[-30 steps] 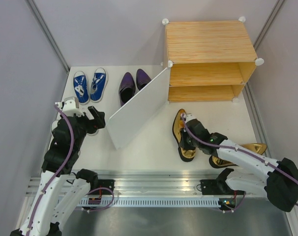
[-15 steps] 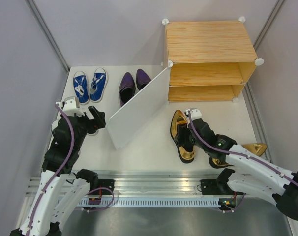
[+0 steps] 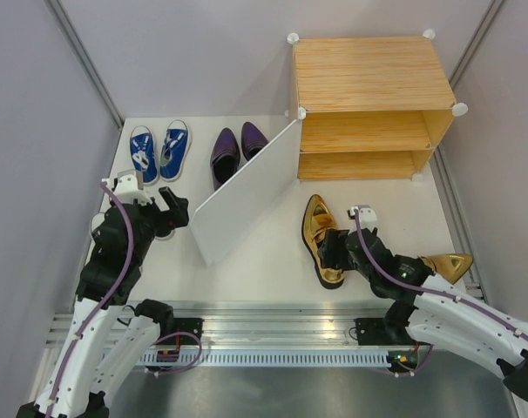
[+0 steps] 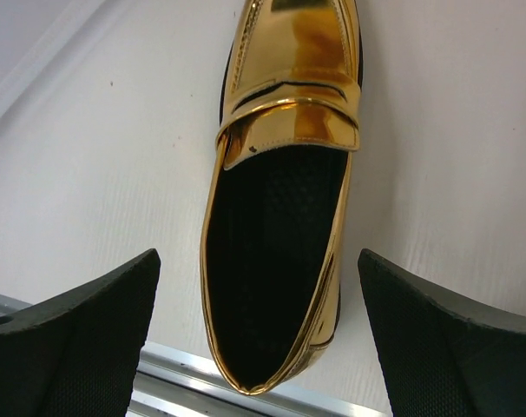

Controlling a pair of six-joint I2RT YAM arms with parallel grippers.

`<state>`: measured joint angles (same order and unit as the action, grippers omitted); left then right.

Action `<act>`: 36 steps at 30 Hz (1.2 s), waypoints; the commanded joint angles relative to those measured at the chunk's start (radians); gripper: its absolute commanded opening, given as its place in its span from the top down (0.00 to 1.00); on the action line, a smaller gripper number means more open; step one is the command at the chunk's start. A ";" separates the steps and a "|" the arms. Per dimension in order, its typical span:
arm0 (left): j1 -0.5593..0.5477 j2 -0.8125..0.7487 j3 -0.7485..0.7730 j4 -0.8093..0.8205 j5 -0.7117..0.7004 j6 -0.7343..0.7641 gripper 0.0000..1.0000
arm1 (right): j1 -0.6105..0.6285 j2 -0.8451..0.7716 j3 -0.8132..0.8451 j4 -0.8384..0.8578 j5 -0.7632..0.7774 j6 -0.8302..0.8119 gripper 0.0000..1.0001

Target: Place and organize the shoes in the shoe cabinet

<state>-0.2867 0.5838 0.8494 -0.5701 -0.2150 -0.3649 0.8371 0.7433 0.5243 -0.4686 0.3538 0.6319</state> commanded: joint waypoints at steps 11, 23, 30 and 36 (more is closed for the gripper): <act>0.001 0.011 -0.003 0.032 0.035 -0.014 0.02 | 0.120 0.077 -0.104 0.100 0.115 0.141 0.02; -0.003 0.016 -0.003 0.035 0.051 -0.012 0.02 | 0.122 0.355 -0.112 0.288 0.157 0.135 0.02; -0.009 0.016 -0.004 0.036 0.058 -0.012 0.02 | 0.123 0.482 -0.129 0.347 0.180 0.175 0.03; -0.014 0.016 -0.004 0.036 0.060 -0.012 0.02 | 0.123 0.502 -0.139 0.389 0.183 0.181 0.15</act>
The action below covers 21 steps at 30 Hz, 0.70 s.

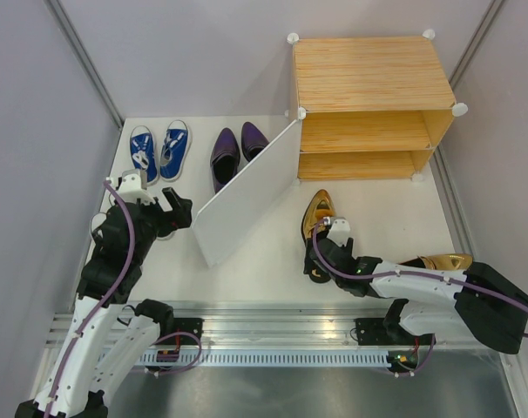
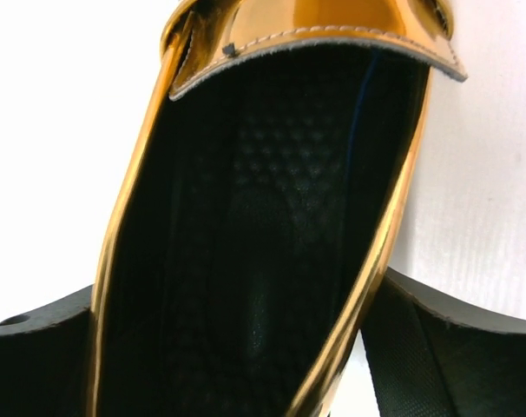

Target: Place and organize the shoes in the shoe cabinet

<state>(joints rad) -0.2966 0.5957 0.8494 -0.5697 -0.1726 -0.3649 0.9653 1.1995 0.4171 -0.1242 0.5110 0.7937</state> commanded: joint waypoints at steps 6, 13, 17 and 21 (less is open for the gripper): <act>-0.004 0.006 -0.006 0.039 0.022 -0.011 0.02 | -0.005 0.003 -0.052 0.057 0.032 0.015 0.61; -0.007 0.006 -0.006 0.037 0.022 -0.011 0.02 | -0.007 -0.041 -0.074 0.072 0.020 0.013 0.99; -0.010 0.004 -0.006 0.037 0.021 -0.011 0.02 | -0.005 -0.096 -0.095 0.080 0.027 0.012 0.99; -0.010 0.006 -0.007 0.037 0.019 -0.009 0.02 | -0.005 -0.249 -0.132 0.081 0.089 0.019 0.99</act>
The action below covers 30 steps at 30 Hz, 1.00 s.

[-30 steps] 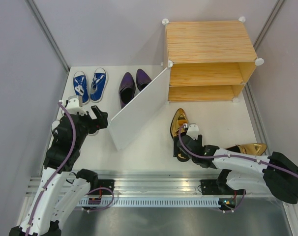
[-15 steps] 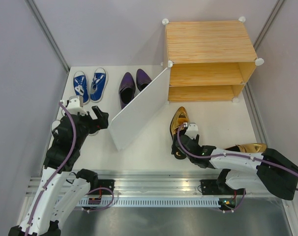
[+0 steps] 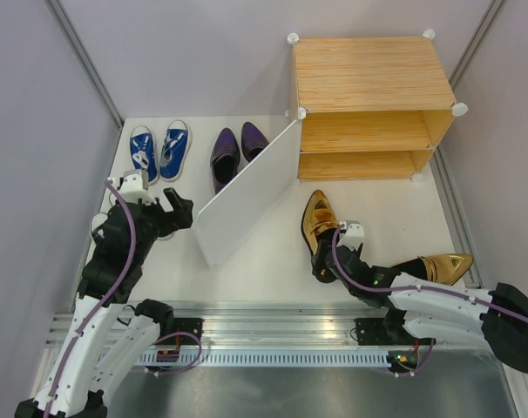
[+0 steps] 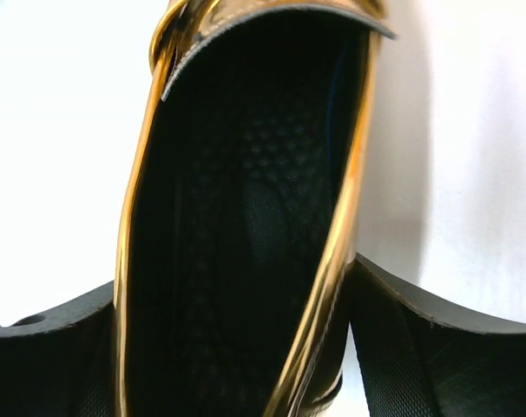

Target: Place and organize the shoes in the shoe cabinet

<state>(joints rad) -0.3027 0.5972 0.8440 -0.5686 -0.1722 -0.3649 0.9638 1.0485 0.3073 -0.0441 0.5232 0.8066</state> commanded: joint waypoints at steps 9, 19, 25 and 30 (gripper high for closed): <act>-0.006 0.000 0.000 0.036 0.019 -0.009 0.02 | -0.005 -0.373 -0.089 -0.010 0.199 -0.009 0.99; -0.006 0.001 -0.002 0.036 0.014 -0.009 0.02 | -0.004 -0.498 -0.103 0.076 0.224 -0.188 0.99; -0.004 0.006 -0.002 0.036 0.016 -0.008 0.02 | 0.012 -0.368 -0.062 0.067 0.254 -0.245 0.99; -0.007 0.013 -0.002 0.038 0.022 -0.008 0.02 | 0.131 -0.248 -0.004 0.073 0.359 -0.320 0.99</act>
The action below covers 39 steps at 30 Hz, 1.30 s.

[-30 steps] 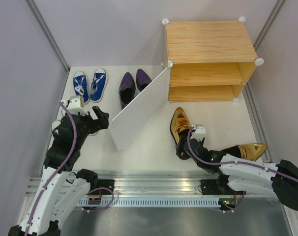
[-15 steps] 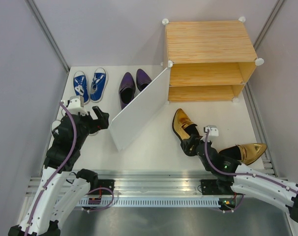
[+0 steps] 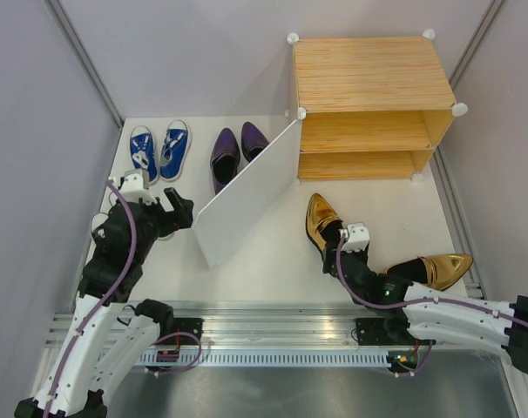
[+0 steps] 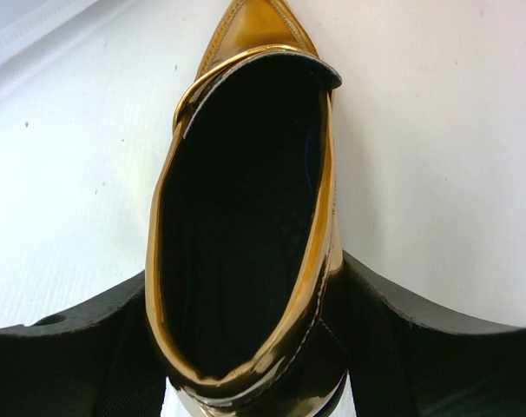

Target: Place and organize the shoes in the shoe cabinet

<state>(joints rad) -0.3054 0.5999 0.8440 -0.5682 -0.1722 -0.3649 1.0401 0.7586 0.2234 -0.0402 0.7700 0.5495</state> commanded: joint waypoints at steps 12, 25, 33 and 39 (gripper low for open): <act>-0.004 0.015 -0.002 0.036 0.034 -0.008 0.02 | 0.236 0.476 0.244 0.062 0.411 -0.097 0.99; -0.004 0.011 -0.002 0.036 0.045 -0.006 0.02 | 0.215 0.665 0.323 0.042 0.564 0.013 0.99; -0.006 0.009 -0.002 0.037 0.048 -0.005 0.02 | 0.144 0.742 0.332 0.082 0.583 0.023 0.99; -0.004 0.006 -0.003 0.039 0.053 -0.003 0.02 | 0.094 0.791 0.297 0.219 0.514 0.006 0.99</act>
<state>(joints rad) -0.3054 0.6132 0.8440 -0.5674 -0.1452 -0.3649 1.1728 1.5513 0.5430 0.0761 1.2819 0.5709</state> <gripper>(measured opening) 0.982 0.696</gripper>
